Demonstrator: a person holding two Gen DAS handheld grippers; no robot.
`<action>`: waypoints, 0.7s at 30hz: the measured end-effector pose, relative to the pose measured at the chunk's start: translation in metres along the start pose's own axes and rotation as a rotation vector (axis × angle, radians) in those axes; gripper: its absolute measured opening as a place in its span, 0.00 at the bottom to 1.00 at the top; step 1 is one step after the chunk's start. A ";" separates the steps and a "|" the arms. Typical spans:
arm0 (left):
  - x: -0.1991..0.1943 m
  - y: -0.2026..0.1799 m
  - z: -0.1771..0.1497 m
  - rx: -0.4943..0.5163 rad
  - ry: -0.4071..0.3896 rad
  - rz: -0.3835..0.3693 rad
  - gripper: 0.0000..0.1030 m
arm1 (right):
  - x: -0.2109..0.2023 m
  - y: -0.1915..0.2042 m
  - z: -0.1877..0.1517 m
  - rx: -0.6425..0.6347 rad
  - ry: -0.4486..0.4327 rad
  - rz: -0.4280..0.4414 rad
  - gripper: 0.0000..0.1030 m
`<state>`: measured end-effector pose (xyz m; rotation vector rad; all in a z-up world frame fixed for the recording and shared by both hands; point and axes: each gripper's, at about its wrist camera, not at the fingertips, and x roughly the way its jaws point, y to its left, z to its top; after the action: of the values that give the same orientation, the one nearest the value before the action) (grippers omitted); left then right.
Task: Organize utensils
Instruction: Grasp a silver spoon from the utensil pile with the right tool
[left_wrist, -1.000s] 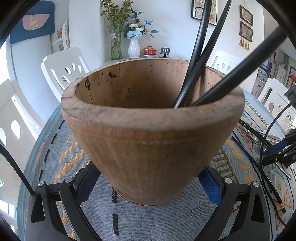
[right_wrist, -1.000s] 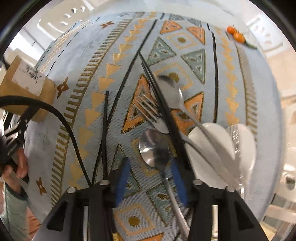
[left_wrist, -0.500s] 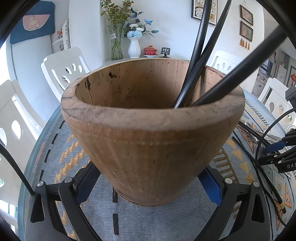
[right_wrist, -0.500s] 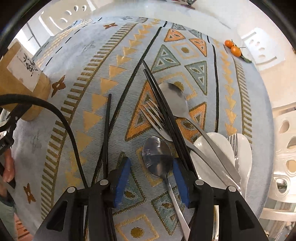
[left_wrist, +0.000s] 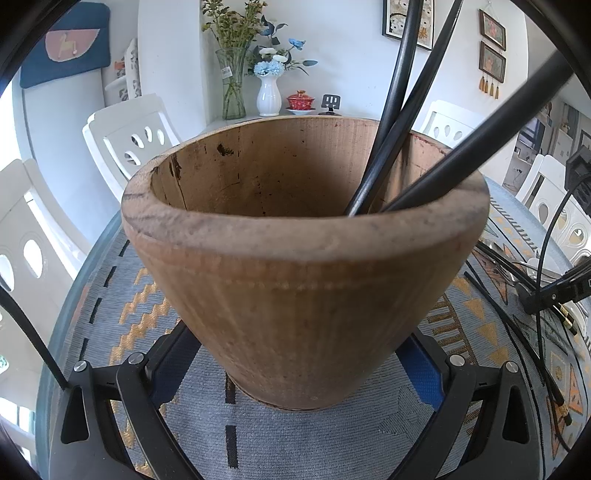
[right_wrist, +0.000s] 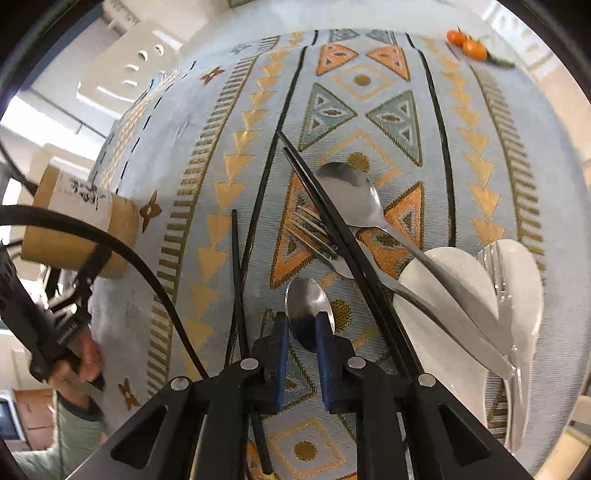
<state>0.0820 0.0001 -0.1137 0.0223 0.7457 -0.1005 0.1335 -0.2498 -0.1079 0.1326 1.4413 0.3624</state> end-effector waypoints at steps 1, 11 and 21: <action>0.000 0.000 0.000 0.000 0.000 0.000 0.97 | 0.000 0.002 0.001 -0.006 0.001 -0.008 0.13; -0.001 0.001 0.000 -0.002 0.001 -0.002 0.97 | -0.010 -0.027 0.008 0.035 0.015 -0.052 0.13; -0.001 0.001 0.001 -0.003 0.001 -0.003 0.97 | 0.005 -0.023 0.009 0.026 0.026 -0.048 0.13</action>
<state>0.0819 0.0008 -0.1127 0.0183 0.7471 -0.1020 0.1461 -0.2686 -0.1188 0.1143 1.4725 0.3078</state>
